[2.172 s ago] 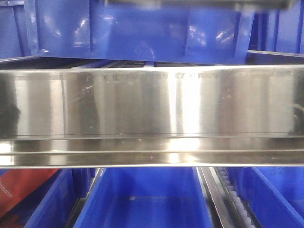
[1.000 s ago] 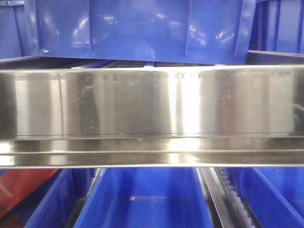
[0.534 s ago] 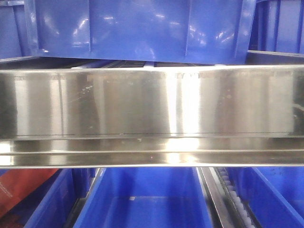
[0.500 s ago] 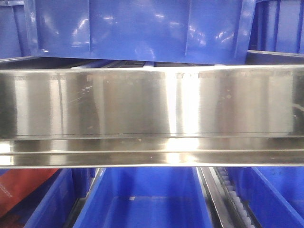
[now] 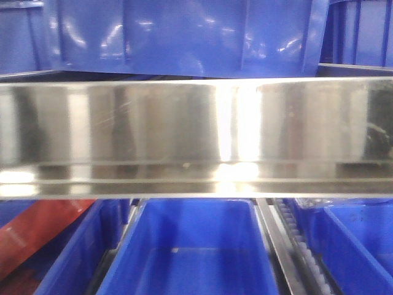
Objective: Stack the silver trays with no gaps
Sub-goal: 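Back the base away and turn while both grippers hold the tray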
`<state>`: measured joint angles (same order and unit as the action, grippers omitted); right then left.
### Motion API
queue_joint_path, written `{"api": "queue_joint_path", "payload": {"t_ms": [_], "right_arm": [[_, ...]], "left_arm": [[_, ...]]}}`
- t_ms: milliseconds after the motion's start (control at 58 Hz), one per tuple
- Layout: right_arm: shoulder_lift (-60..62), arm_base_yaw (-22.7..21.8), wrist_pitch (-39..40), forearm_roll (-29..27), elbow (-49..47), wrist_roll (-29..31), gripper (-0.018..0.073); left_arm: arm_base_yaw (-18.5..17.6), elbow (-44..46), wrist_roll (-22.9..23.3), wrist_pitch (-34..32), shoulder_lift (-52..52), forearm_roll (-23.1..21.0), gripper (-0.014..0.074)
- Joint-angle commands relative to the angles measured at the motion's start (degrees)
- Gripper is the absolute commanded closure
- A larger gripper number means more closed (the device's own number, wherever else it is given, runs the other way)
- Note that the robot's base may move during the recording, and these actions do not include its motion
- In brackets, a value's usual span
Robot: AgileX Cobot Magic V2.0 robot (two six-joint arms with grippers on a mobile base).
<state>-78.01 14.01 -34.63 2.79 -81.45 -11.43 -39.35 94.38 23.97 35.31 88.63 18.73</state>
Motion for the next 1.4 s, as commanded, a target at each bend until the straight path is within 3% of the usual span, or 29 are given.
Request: {"api": "queue_joint_path", "payload": {"t_ms": [0, 1379], "right_arm": [[0.58, 0.44, 4.24, -1.42, -0.62, 0.91, 0.0646], [0.58, 0.44, 4.24, -1.42, -0.62, 0.91, 0.0646]], "left_arm": [[-0.56, 0.63, -0.81, -3.75, -0.65, -1.46, 0.0617], [-0.56, 0.63, -0.81, -3.75, -0.65, -1.46, 0.0617]]}}
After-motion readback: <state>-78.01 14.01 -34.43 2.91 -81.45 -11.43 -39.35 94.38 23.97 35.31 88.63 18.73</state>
